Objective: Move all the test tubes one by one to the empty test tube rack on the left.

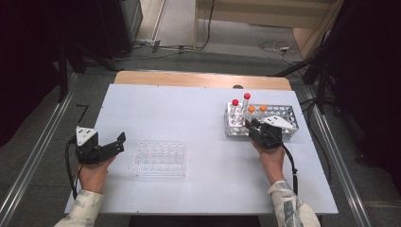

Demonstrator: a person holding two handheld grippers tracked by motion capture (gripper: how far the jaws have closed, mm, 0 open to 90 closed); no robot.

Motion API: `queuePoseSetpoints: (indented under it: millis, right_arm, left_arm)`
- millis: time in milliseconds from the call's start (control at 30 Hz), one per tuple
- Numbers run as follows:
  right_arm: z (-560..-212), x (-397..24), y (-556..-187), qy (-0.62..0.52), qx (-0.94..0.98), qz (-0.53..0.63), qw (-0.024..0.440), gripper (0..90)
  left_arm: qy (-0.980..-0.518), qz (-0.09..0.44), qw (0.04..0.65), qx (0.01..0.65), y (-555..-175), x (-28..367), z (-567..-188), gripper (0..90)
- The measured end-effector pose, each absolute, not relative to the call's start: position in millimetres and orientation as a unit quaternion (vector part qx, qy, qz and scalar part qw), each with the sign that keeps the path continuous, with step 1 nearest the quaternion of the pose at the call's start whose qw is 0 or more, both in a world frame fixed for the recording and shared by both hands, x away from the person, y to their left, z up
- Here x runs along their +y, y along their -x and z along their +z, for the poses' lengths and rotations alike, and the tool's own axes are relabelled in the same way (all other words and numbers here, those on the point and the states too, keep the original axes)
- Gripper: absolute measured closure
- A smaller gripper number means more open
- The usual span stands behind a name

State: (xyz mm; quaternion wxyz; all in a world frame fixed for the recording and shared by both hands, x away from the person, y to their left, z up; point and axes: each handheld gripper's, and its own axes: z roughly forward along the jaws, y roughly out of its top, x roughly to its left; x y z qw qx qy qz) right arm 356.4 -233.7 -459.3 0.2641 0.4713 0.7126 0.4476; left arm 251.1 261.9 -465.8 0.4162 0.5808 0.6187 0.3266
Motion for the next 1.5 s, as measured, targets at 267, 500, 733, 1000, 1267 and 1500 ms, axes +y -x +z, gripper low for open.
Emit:
queuePoseSetpoints:
  millis: [267,500,733,1000,1267,1500]
  right_arm:
    - [-458,-231,-357,-0.467,0.715,0.445,0.27,72.4]
    - [-441,-234,-352,-0.462,0.702,0.46,0.286,73.7]
    - [-409,-236,-338,-0.449,0.688,0.483,0.301,73.7]
    - [-396,-226,-323,-0.43,0.7,0.493,0.287,73.8]
    - [-400,-204,-315,-0.401,0.726,0.489,0.269,73.7]
    - [-411,-181,-311,-0.381,0.747,0.491,0.239,73.7]
  left_arm:
    - [-0.582,0.326,0.416,0.618,-251,262,-466,5.2]
    - [-0.581,0.327,0.416,0.619,-251,262,-466,5.2]
    - [-0.582,0.326,0.415,0.618,-251,261,-465,5.2]
    - [-0.59,0.324,0.423,0.606,-247,251,-455,5.7]
    - [-0.614,0.322,0.434,0.575,-242,229,-443,5.7]
    - [-0.63,0.307,0.446,0.556,-243,211,-436,6.8]
